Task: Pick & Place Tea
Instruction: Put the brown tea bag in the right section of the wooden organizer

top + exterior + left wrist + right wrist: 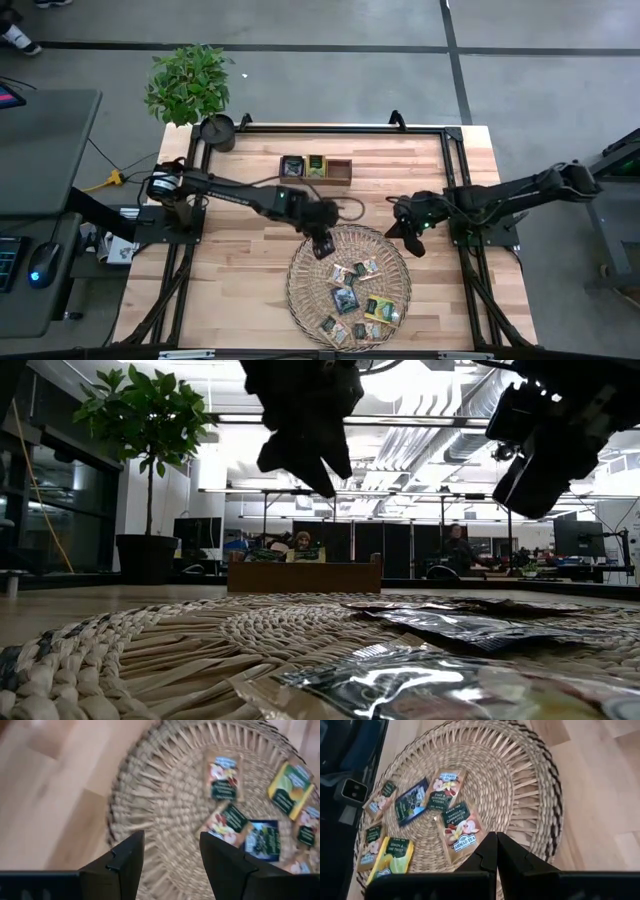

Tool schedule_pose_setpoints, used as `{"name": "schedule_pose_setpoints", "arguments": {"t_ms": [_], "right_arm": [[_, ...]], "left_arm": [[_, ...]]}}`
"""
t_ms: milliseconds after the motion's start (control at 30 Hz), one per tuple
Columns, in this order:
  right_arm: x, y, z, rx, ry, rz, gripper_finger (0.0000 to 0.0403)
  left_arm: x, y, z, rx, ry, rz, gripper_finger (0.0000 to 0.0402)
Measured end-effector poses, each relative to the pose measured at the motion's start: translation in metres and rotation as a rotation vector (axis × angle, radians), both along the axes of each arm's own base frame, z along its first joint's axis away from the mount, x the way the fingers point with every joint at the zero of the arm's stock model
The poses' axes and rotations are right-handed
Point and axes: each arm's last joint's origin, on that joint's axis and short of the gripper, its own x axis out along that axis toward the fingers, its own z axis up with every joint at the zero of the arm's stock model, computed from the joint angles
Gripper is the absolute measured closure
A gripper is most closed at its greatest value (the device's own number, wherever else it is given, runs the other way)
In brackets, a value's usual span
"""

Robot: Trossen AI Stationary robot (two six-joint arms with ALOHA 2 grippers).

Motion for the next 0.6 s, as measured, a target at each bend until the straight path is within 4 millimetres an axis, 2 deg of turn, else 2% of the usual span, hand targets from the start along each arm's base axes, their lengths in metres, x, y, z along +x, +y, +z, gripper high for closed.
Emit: {"name": "schedule_pose_setpoints", "arguments": {"t_ms": [167, 300, 433, 600], "right_arm": [[0.007, 0.009, -0.006, 0.0, 0.009, 0.013, 0.0403], [0.009, 0.02, -0.008, -0.041, 0.002, -0.006, 0.0403], [0.01, 0.032, -0.007, -0.128, -0.055, 0.009, 0.0403], [0.013, 0.044, -0.001, -0.196, -0.164, 0.075, 0.0403]], "left_arm": [[-0.007, -0.015, -0.027, -0.055, 0.023, 0.036, 0.0213], [-0.012, -0.025, -0.038, -0.101, 0.035, -0.014, 0.0226], [-0.012, -0.03, -0.045, -0.143, 0.004, -0.072, 0.026], [-0.008, -0.031, -0.052, -0.193, -0.09, -0.117, 0.0322]]}}
